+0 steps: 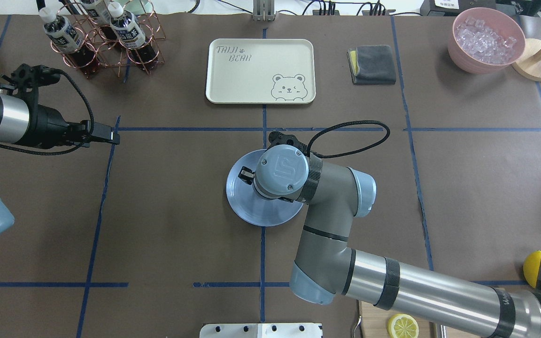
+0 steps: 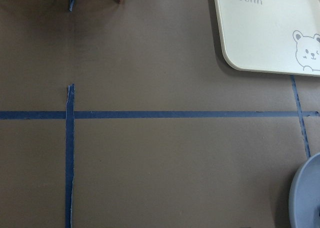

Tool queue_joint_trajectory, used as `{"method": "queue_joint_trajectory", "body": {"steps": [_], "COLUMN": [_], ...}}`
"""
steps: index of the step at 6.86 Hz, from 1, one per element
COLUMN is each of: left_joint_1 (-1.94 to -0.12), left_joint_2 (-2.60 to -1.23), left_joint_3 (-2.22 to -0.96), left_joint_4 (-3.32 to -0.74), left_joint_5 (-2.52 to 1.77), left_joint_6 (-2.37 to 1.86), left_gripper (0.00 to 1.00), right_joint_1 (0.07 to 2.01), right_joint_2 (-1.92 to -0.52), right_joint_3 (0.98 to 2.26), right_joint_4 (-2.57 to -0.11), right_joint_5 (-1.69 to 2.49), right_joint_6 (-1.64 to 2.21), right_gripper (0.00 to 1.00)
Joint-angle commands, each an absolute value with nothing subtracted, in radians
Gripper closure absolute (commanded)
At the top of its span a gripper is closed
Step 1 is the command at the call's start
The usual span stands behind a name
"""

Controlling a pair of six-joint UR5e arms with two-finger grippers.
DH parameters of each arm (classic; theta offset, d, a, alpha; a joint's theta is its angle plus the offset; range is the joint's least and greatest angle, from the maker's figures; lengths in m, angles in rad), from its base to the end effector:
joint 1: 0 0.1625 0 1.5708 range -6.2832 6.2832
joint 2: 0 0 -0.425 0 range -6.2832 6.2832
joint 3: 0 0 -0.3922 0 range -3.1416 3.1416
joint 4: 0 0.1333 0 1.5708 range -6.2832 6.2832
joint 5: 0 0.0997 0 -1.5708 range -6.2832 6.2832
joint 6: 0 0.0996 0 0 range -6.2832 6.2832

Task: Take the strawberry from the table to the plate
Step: 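Lower the strawberry with the right gripper into the plate center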

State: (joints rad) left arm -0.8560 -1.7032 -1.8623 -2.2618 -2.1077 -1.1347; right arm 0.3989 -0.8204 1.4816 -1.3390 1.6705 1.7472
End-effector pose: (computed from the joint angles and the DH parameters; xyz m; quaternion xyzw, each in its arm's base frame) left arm 0.2880 -0.4575 0.3706 0.1274 0.5428 -0.0333 0.8295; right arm -0.6331 -0.4008 0.2170 0.0032 -0.4336 0.2349 0.8699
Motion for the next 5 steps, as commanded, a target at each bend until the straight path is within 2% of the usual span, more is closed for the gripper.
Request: {"method": "queue_joint_trajectory", "body": {"steps": [1, 2, 3, 4, 5], "left_joint_1": [-0.856, -0.857, -0.856, -0.857, -0.857], "left_joint_2": [-1.703, -1.701, -1.701, -1.701, -1.701], "left_joint_3": [-1.862, -1.867, -1.867, -1.867, -1.867], "left_joint_4": [-2.263, -2.263, -2.263, -2.263, -2.261], "left_joint_5": [-2.109, -2.109, -2.109, -2.109, -2.109], "left_joint_6": [-1.135, -1.135, -1.135, -1.135, -1.135], "left_gripper": [0.12, 0.12, 0.11, 0.11, 0.11], "right_joint_1": [0.399, 0.399, 0.399, 0.399, 0.399], "right_joint_2": [-0.821, -0.815, -0.816, -0.818, -0.813], "right_joint_3": [1.488, 1.491, 1.491, 1.49, 1.489], "right_joint_4": [-1.356, -1.38, -1.384, -1.385, -1.4], "right_joint_5": [1.671, 1.671, 1.671, 1.658, 1.642], "right_joint_6": [1.747, 1.747, 1.747, 1.749, 1.747], "right_gripper": [1.0, 1.0, 0.89, 0.01, 0.0]}}
